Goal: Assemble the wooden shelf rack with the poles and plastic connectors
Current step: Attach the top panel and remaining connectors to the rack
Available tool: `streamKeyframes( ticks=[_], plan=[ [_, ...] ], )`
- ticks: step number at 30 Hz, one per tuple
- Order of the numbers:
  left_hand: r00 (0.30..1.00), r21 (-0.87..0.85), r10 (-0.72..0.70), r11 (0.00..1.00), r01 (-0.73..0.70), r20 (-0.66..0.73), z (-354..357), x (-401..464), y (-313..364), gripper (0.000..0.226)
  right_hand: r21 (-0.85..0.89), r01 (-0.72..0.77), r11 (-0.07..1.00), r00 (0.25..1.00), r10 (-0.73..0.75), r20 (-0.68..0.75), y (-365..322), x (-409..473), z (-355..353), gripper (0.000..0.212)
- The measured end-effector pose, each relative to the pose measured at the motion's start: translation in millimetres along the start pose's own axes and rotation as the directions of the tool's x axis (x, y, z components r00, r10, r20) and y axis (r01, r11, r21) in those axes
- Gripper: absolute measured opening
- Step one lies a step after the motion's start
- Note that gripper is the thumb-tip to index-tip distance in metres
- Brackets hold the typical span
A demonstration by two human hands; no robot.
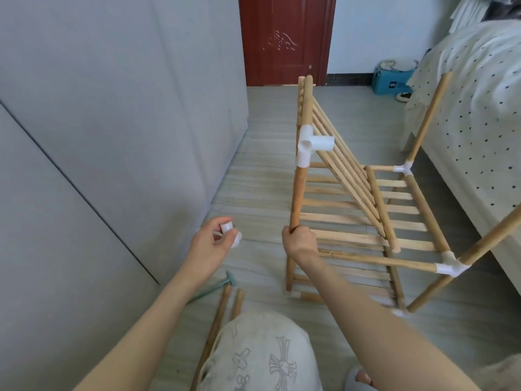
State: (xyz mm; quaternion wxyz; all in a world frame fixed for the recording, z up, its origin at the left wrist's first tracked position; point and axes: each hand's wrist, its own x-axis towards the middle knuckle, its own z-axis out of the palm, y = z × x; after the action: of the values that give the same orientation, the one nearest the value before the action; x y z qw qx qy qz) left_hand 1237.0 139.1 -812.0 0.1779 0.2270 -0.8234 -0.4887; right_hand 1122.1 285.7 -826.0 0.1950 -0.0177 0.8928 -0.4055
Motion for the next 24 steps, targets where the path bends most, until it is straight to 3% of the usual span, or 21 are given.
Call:
streamKeyframes(
  ticks=[10,14,20,22,24],
  plan=[
    [0.996,0.023,-0.007,1.0,0.005,0.094,45.4,3.1,10.1,0.022,-0.072,0.218,0.973,0.958,-0.199,0.206,42.8,0.8,-47.4,0.024],
    [0.99,-0.004,0.015,1.0,-0.015,0.142,62.9,3.4,20.9,0.02,-0.012,0.239,0.971,0.928,-0.225,0.297,67.5,-1.7,-85.2,0.015],
    [0.982,-0.053,0.062,0.997,-0.054,0.176,75.5,5.0,36.3,0.019,-0.013,0.085,0.996,0.979,-0.081,0.19,100.2,5.5,-131.4,0.01],
    [0.979,-0.087,0.085,0.994,-0.07,0.186,75.3,6.7,41.8,0.02,0.064,0.046,0.997,0.989,-0.054,0.136,111.9,9.6,-146.2,0.015],
    [0.976,-0.094,0.113,0.991,-0.096,0.186,72.1,8.5,48.6,0.02,0.203,0.004,0.979,1.0,-0.003,-0.005,123.9,16.5,-156.4,0.02]
  ],
)
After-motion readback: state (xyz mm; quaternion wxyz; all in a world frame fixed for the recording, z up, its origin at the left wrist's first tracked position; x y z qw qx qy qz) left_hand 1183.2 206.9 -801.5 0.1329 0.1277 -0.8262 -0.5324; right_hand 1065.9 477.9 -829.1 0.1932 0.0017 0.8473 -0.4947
